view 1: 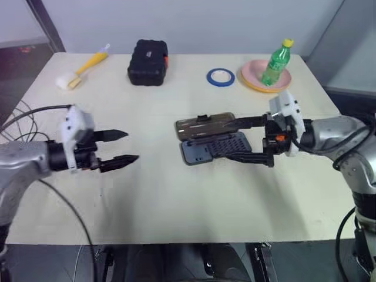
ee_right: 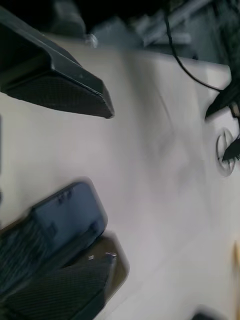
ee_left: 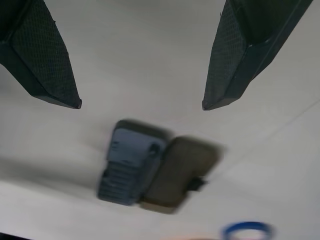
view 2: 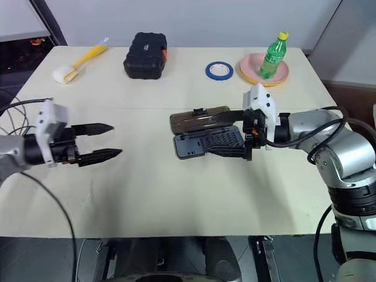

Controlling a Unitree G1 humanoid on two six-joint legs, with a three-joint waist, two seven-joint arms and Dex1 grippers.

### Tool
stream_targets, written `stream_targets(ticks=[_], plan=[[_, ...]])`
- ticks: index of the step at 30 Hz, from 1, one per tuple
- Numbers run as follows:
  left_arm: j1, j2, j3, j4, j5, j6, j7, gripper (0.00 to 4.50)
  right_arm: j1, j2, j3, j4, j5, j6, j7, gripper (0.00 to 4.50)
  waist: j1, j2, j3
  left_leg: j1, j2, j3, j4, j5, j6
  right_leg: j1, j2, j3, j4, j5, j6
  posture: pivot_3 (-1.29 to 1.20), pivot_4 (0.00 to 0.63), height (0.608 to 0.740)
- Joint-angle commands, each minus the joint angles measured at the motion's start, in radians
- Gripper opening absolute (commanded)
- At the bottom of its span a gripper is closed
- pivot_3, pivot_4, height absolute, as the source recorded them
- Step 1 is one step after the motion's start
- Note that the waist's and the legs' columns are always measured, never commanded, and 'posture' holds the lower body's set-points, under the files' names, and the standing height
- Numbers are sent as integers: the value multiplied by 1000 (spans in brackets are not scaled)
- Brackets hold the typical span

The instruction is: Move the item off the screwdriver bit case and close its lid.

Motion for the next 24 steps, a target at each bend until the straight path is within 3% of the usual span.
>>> stream_targets(ticks=[1, 4, 8, 12, 15, 20, 24], plan=[[-107, 3, -46, 19, -20, 16, -95, 4057, -149, 87, 100, 209, -190, -129, -70, 4500, -12, 0, 0, -1, 0, 0, 0, 0, 0, -2, 1, 0, 0, 0, 0, 0, 150, 737], [-112, 6, -53, 34, 11, -5, -117, 4057, -263, 161, 186, 418, -319, -233, -59, 4500, -23, 2, 1, -3, 1, -1, 0, 0, 0, -6, 4, 2, 2, 1, -2, 0, 150, 737], [-139, -39, -86, 139, 124, -83, -76, 4057, -296, 179, 184, 463, -304, -280, 69, 4500, -8, 4, 2, -5, 2, -3, -1, 0, 0, -9, 5, 1, 6, -1, -4, 0, 150, 737], [-325, -166, -195, 409, 260, -184, -84, 4057, -219, 107, 87, 239, -107, -112, 207, 4500, 26, 4, 3, -7, 2, -3, 2, 0, 0, -9, 5, 0, 7, -1, -4, 0, 150, 737], [-485, -279, -269, 651, 366, -302, -113, 4057, -109, 26, -5, 23, 37, 22, 223, 4500, 52, 4, 2, -7, 1, -4, 5, 0, 0, -7, 4, -2, 7, 0, -4, 0, 150, 737], [-733, -462, -341, 1115, 518, -536, -162, 4057, 123, -71, -194, -308, 222, 181, 109, 4500, 62, 4, 2, -6, 1, -5, 5, 0, 0, -5, 5, -2, 6, 0, -3, 0, 150, 737], [-864, -573, -349, 1385, 608, -674, -125, 4057, 254, -92, -355, -464, 377, 270, -34, 4500, 52, 3, 2, -6, 0, -5, 5, 0, 0, -5, 5, -1, 6, 0, -3, 0, 150, 737]])
